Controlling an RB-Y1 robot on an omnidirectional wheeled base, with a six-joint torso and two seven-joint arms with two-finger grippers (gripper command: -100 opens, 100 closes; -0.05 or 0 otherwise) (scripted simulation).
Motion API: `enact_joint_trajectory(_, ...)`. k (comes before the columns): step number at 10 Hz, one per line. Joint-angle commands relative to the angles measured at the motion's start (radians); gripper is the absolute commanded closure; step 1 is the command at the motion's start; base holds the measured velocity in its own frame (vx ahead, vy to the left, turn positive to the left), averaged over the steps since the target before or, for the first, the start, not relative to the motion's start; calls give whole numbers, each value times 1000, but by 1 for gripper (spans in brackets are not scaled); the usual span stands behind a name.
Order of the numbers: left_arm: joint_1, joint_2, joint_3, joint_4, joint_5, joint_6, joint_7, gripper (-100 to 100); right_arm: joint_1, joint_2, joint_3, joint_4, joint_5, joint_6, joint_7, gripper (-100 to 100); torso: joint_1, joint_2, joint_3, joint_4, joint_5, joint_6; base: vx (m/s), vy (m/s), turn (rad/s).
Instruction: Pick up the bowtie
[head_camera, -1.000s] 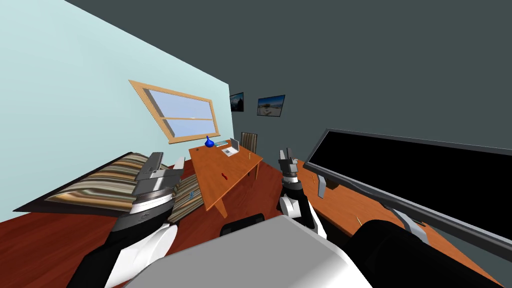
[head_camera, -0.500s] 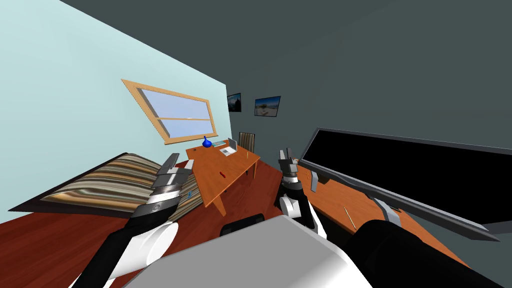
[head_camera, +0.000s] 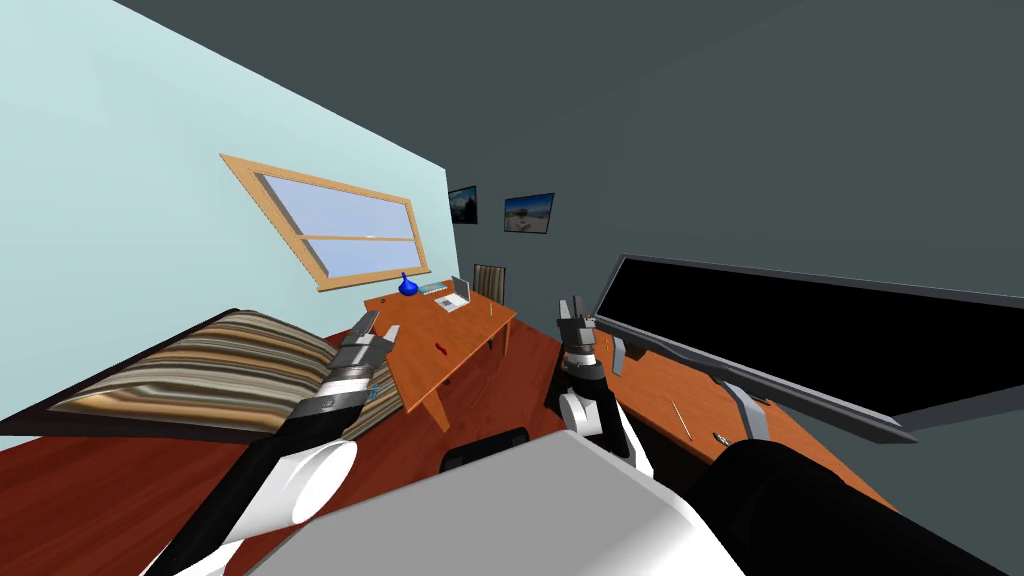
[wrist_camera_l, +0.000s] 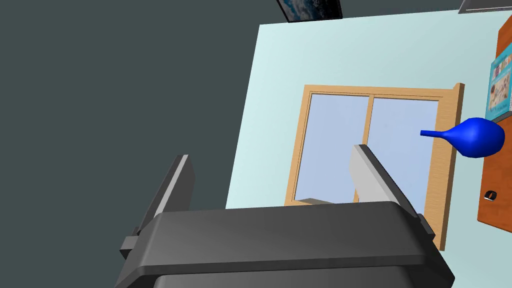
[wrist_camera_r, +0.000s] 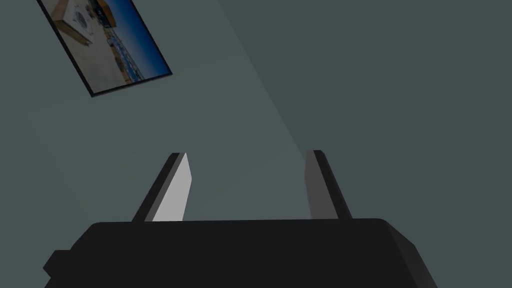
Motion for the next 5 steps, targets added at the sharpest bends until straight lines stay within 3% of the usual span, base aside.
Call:
enact_joint_trajectory(1,-14,4,-8,22,15,30,-8,-100,0,0,0,0,0,0,0,0,0,0,0,0,0,0,-32,-11,-57)
enact_joint_trajectory(2,-28,23,-14,52,52,66,-15,-100,0,0,0,0,0,0,0,0,0,0,0,0,0,0,-32,-19,-119)
enact_joint_trajectory(5,-41,43,-19,83,90,128,-22,-100,0,0,0,0,0,0,0,0,0,-1,0,0,0,0,-26,-12,-72)
